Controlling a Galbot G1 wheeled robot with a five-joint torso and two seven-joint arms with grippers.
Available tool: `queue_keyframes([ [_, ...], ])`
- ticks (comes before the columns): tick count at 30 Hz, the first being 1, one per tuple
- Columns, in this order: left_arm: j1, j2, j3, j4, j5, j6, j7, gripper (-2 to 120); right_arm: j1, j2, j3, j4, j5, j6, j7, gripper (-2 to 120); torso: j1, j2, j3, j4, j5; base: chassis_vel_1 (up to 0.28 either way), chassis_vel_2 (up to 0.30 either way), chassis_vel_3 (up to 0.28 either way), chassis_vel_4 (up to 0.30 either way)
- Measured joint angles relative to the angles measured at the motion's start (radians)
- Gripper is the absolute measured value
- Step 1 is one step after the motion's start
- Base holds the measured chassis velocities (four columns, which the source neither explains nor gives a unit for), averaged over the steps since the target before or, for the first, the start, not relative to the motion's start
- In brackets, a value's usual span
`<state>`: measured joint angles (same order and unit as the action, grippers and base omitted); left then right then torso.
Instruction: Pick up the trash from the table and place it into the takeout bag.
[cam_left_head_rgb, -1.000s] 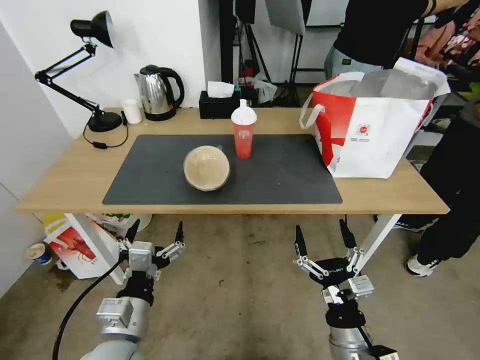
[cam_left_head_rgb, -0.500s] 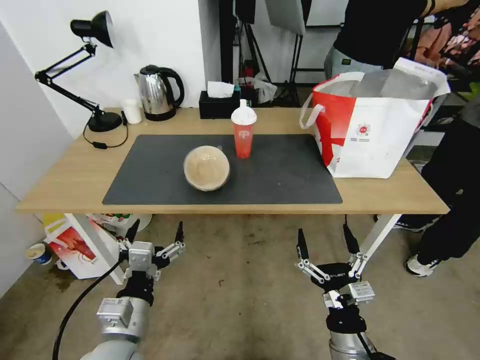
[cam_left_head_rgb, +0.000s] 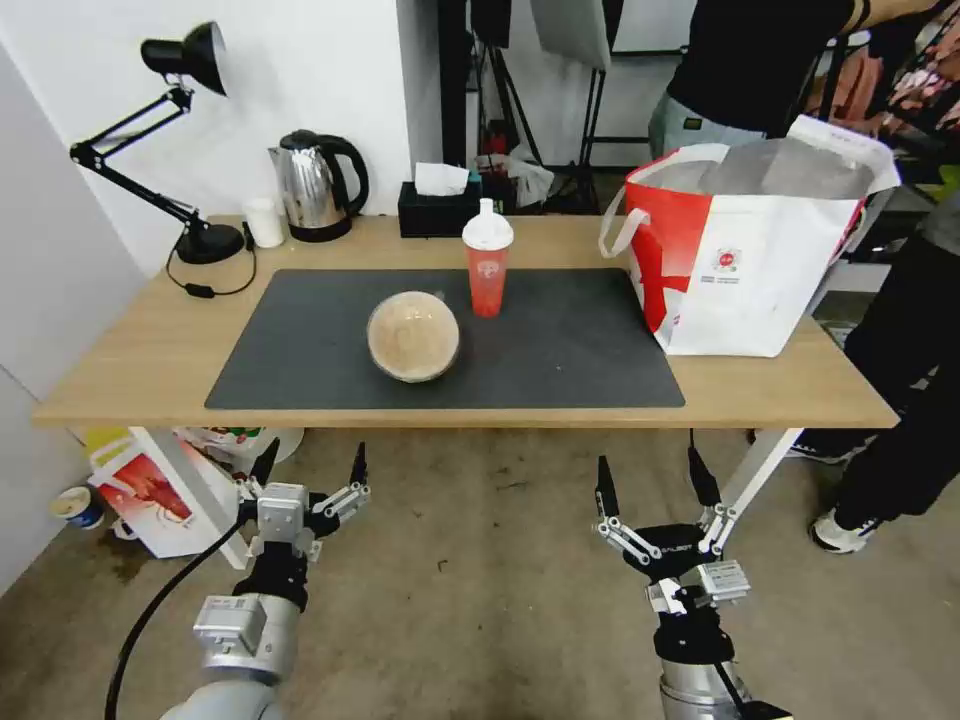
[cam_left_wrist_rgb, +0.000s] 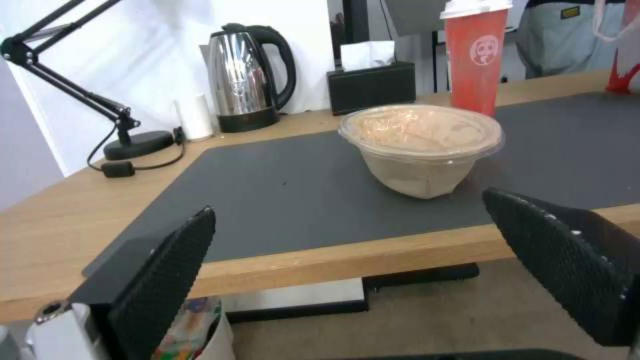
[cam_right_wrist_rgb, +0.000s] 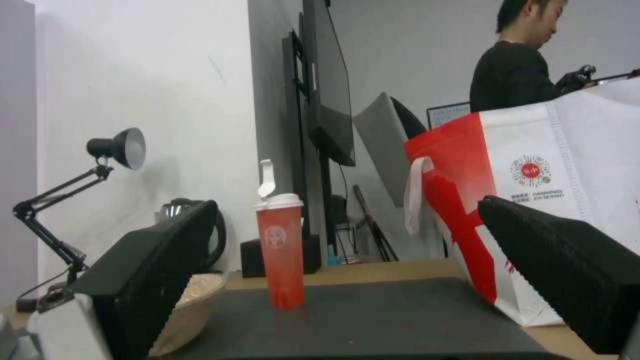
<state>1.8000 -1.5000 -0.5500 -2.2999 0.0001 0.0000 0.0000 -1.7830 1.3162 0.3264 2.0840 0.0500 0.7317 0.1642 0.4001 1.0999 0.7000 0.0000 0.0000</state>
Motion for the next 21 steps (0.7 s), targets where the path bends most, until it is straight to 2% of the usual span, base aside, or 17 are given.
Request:
queue_keyframes([
  [6, 0.000, 0.000, 0.000, 0.000, 0.000, 0.000, 0.000, 100, -0.004, 0.002, -0.001, 0.025, -0.002, -0.013, 0.000, 100, 0.000, 0.000, 0.000, 0.0000, 0.0001, 0.000, 0.000, 0.000, 0.000],
  [11, 0.000, 0.000, 0.000, 0.000, 0.000, 0.000, 0.000, 100, -0.013, -0.020, -0.001, 0.140, 0.020, -0.053, -0.014, 100, 0.000, 0.000, 0.000, -0.0001, 0.0000, 0.000, 0.000, 0.000, 0.000],
  [14, 0.000, 0.000, 0.000, 0.000, 0.000, 0.000, 0.000, 100, 0.002, -0.046, -0.001, 0.216, 0.047, -0.110, -0.020, 100, 0.000, 0.000, 0.000, -0.0001, 0.0000, 0.000, 0.000, 0.000, 0.000],
  [15, 0.000, 0.000, 0.000, 0.000, 0.000, 0.000, 0.000, 100, 0.024, -0.070, 0.001, 0.265, 0.077, -0.165, -0.023, 100, 0.000, 0.000, 0.000, -0.0002, 0.0000, 0.000, 0.000, 0.000, 0.000],
  [21, 0.000, 0.000, 0.000, 0.000, 0.000, 0.000, 0.000, 100, 0.104, -0.128, 0.019, 0.302, 0.164, -0.269, -0.035, 100, 0.000, 0.000, 0.000, 0.0001, 0.0003, 0.000, 0.000, 0.000, 0.000],
])
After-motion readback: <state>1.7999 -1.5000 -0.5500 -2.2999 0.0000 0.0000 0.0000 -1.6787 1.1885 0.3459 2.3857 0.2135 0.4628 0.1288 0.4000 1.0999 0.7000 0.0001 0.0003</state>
